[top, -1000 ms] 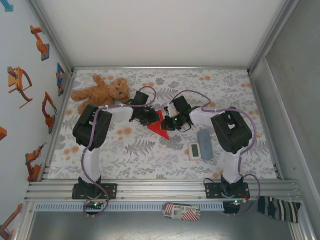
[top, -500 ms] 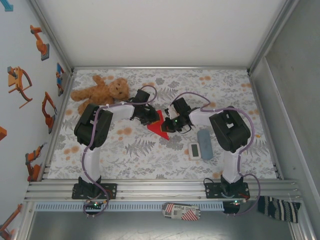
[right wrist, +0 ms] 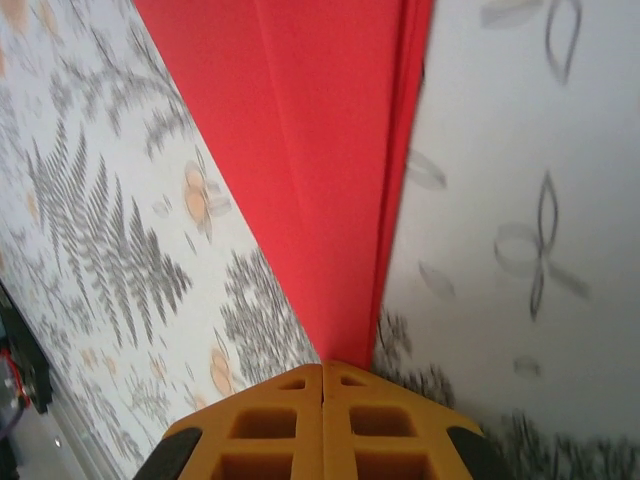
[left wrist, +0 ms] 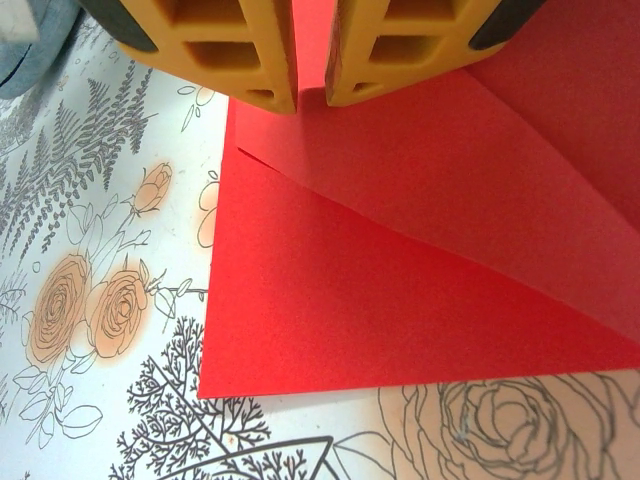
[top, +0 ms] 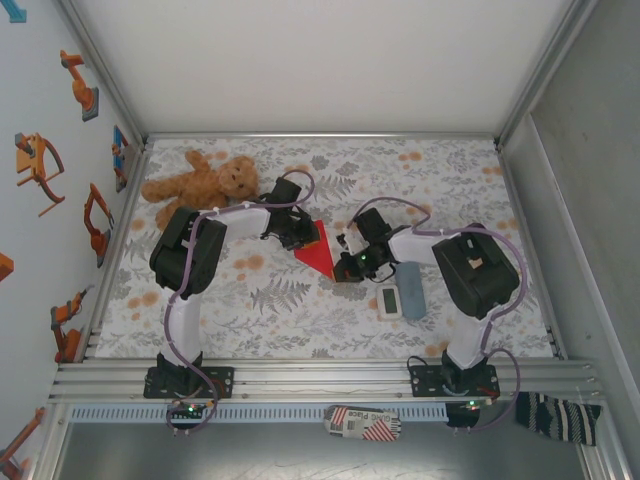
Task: Fold a paper plane with a square sheet of paper (pick it up from the middle)
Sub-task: Fourth fold the wing at the center of the table.
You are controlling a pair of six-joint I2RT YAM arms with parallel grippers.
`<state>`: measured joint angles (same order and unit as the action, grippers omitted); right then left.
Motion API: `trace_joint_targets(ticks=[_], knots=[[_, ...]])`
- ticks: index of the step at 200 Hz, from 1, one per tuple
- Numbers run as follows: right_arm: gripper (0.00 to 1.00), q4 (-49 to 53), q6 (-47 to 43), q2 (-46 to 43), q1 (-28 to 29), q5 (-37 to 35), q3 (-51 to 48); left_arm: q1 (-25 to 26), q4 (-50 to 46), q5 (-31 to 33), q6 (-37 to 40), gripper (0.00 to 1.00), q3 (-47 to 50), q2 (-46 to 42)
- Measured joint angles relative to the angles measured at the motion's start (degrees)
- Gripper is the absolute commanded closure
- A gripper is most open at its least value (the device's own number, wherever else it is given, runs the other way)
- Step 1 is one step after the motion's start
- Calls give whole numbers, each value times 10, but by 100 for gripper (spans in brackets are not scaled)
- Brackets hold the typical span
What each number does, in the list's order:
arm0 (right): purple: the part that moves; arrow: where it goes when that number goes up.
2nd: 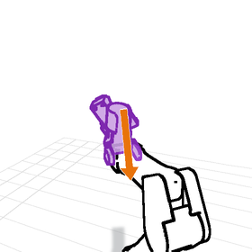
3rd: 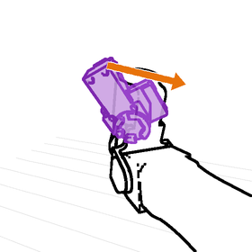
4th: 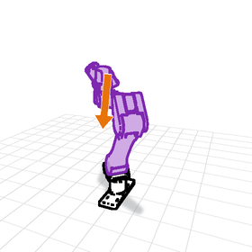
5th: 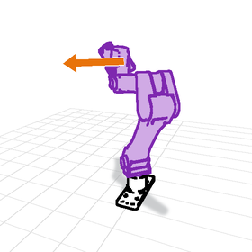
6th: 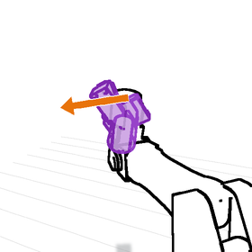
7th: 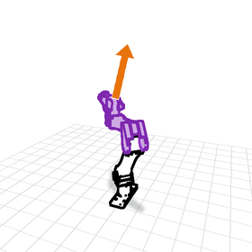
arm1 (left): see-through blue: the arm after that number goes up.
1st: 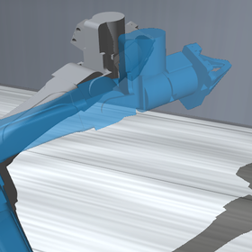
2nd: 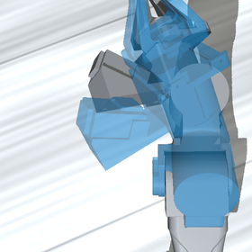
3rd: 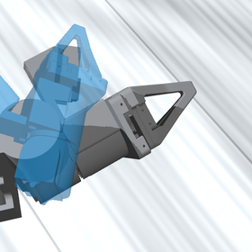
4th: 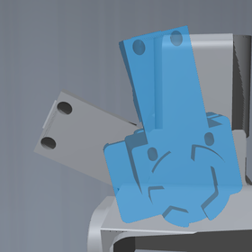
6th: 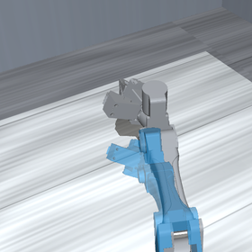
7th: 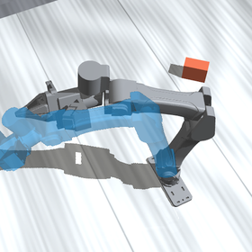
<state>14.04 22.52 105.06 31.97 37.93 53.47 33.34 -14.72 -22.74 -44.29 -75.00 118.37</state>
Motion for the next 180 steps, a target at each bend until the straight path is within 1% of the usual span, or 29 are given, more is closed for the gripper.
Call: trace_joint_targets(ticks=[38, 52, 77, 93, 116, 151, 180], knots=[[100, 47, -21, -21, 0, -3, -11, 0, 0, 0, 0, 81, 0, 0], [100, 52, -22, -44, 1, -5, -20, 0, 0, 0, 0, 81, 0, 0], [100, 31, -16, -102, 1, -10, -21, 1, 0, -1, 0, 81, -1, 0], [100, 6, -8, -113, 1, -11, -14, 2, -1, -1, 0, 81, -2, 0], [100, -24, 8, -75, 2, -18, 20, 2, -1, -1, 0, 81, -3, 0], [100, -35, 21, 7, 8, -33, 74, 2, -2, -2, 0, 80, -3, 0], [100, -33, 21, 43, 10, -45, 84, 2, -1, -6, 0, 79, -4, 0]])
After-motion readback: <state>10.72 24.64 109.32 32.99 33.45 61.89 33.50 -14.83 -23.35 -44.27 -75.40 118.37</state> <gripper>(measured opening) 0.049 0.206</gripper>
